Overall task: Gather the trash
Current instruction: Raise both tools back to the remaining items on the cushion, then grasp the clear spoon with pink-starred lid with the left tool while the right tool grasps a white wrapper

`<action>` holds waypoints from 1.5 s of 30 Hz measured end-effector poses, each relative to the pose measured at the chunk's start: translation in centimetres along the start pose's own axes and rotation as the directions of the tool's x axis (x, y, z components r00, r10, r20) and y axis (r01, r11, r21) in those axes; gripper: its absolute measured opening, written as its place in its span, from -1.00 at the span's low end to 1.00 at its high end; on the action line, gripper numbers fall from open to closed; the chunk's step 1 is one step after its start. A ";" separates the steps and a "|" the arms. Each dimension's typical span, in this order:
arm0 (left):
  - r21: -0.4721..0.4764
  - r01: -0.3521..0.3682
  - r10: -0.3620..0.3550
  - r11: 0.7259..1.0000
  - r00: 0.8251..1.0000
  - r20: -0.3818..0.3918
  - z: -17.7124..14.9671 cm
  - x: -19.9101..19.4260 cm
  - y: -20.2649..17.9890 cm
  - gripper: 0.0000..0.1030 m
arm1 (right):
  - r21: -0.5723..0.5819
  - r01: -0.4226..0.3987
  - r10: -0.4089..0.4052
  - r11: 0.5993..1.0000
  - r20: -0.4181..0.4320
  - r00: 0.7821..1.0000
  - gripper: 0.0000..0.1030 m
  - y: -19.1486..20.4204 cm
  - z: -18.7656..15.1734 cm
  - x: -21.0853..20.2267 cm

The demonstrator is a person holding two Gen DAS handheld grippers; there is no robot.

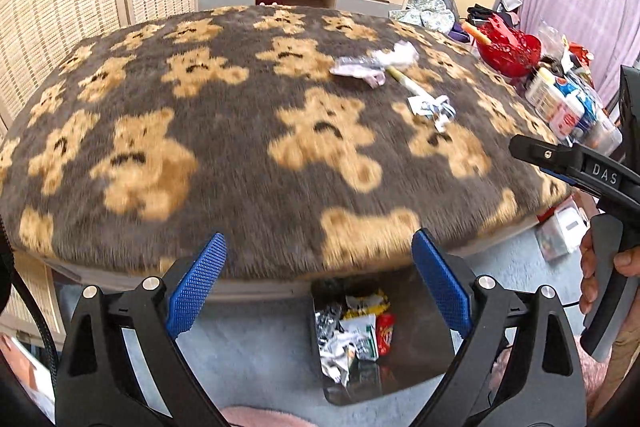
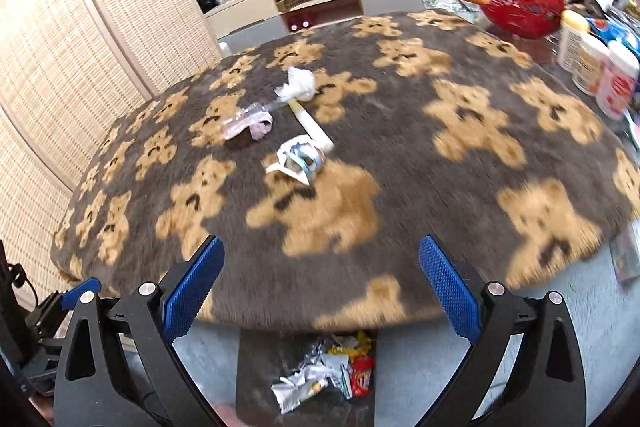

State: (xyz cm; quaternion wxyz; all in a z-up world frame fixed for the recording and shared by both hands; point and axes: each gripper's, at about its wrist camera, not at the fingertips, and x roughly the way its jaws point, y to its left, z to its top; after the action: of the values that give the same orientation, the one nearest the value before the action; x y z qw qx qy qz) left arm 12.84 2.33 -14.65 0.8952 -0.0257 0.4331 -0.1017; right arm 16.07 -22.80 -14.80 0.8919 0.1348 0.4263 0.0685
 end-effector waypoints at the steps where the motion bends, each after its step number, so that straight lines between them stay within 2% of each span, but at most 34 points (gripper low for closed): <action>1: 0.002 -0.004 0.004 1.000 1.000 0.000 0.6 0.5 0.1 0.73 | -0.004 0.000 0.000 1.000 -0.003 1.000 0.89 0.1 0.4 0.5; 3: 0.006 -0.009 0.009 1.000 1.000 0.000 1.6 1.2 0.3 0.73 | -0.010 -0.001 0.001 1.000 -0.007 1.000 0.85 0.4 1.2 1.6; 8: 0.008 -0.014 0.014 1.000 1.000 0.000 4.0 3.0 0.7 0.73 | -0.026 -0.010 0.009 1.000 -0.044 0.999 0.37 0.8 2.6 5.1; 18: 0.031 -0.016 0.015 0.999 1.000 0.004 7.6 6.0 0.2 0.72 | -0.043 -0.020 0.018 0.999 -0.068 0.998 0.01 0.9 3.9 9.8; 22: 0.039 -0.010 0.009 0.999 1.000 0.011 9.2 7.1 -0.5 0.73 | -0.049 -0.030 0.027 0.998 -0.062 0.998 -0.55 0.5 4.3 9.8; 23: 0.045 -0.006 0.006 0.999 1.000 0.014 9.6 7.5 -0.8 0.73 | -0.045 -0.038 0.035 0.998 -0.064 0.997 -0.62 0.3 4.4 9.7; 27: 0.066 0.002 -0.003 0.998 1.000 0.017 11.1 9.0 -1.9 0.73 | -0.025 -0.054 0.053 0.998 -0.053 0.997 -0.71 -0.5 4.6 8.6; 33: 0.102 0.025 -0.025 0.995 1.000 0.000 13.1 12.1 -3.6 0.73 | 0.005 -0.040 0.040 0.999 -0.017 0.999 -0.72 -1.8 5.1 6.9; 42: 0.174 0.028 -0.024 0.984 0.999 -0.027 15.3 17.1 -6.3 0.71 | 0.017 -0.048 0.048 0.999 -0.016 0.999 -0.72 -3.3 6.1 6.7; 43: 0.183 0.025 -0.019 0.983 0.999 -0.032 15.5 17.6 -6.5 0.69 | 0.021 -0.050 0.050 0.999 -0.017 0.999 -0.72 -3.5 6.1 6.8; 45: 0.201 0.031 -0.020 0.979 0.998 -0.059 15.7 18.9 -6.7 0.41 | 0.030 -0.053 0.053 0.998 -0.021 0.998 -0.71 -3.8 6.1 7.2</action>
State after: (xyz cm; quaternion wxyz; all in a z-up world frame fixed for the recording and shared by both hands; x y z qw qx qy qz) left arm 35.47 -8.77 -18.47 0.8793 0.0625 0.4452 -0.1573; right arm 25.31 -25.82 -17.61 0.8829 0.1583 0.4334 0.0873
